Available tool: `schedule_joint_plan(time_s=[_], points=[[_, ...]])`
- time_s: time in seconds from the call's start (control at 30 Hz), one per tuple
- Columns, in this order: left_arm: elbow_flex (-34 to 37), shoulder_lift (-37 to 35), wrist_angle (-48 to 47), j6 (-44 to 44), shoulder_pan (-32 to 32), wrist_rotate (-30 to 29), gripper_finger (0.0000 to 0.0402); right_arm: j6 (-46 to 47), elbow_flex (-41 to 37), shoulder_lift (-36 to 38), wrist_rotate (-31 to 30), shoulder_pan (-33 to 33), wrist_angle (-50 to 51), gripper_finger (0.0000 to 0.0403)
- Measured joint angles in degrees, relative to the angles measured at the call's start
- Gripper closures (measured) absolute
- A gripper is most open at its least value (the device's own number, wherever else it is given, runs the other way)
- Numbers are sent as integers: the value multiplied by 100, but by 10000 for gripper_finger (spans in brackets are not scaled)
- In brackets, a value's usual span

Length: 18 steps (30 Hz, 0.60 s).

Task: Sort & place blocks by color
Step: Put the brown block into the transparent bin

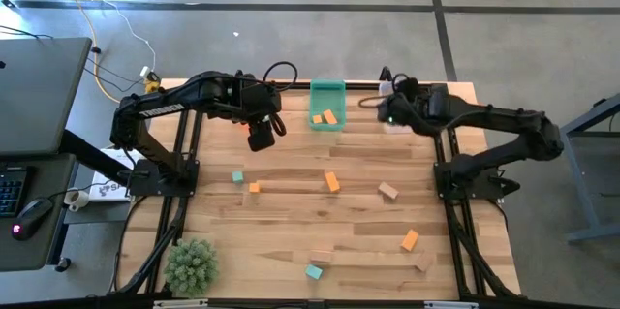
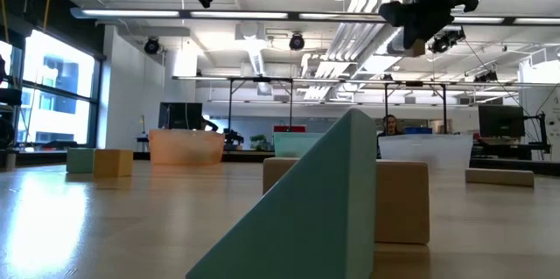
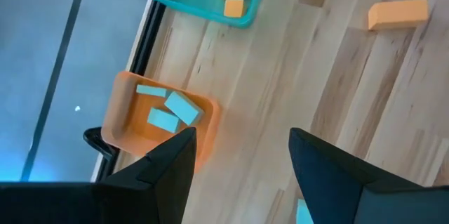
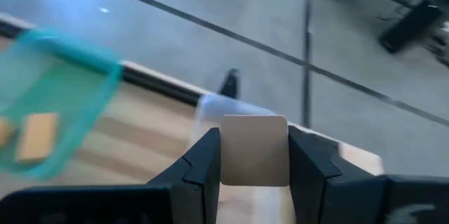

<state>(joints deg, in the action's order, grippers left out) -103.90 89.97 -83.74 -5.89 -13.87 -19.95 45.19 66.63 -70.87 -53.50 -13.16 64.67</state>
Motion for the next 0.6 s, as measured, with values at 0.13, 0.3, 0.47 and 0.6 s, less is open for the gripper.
schedule_joint_plan(time_s=[0.13,0.3,0.47,0.6], points=[[0,0,15,15,1,1,186,-213,2,-56,265,-667,33,302],[0,0,20,57,0,93,186,-953,5,-98,1182,-1587,63,302],[0,0,55,54,0,313,186,-1798,4,-286,2053,-2399,-42,302],[0,0,85,-38,0,352,186,-2444,4,-622,2723,-2897,-301,302]])
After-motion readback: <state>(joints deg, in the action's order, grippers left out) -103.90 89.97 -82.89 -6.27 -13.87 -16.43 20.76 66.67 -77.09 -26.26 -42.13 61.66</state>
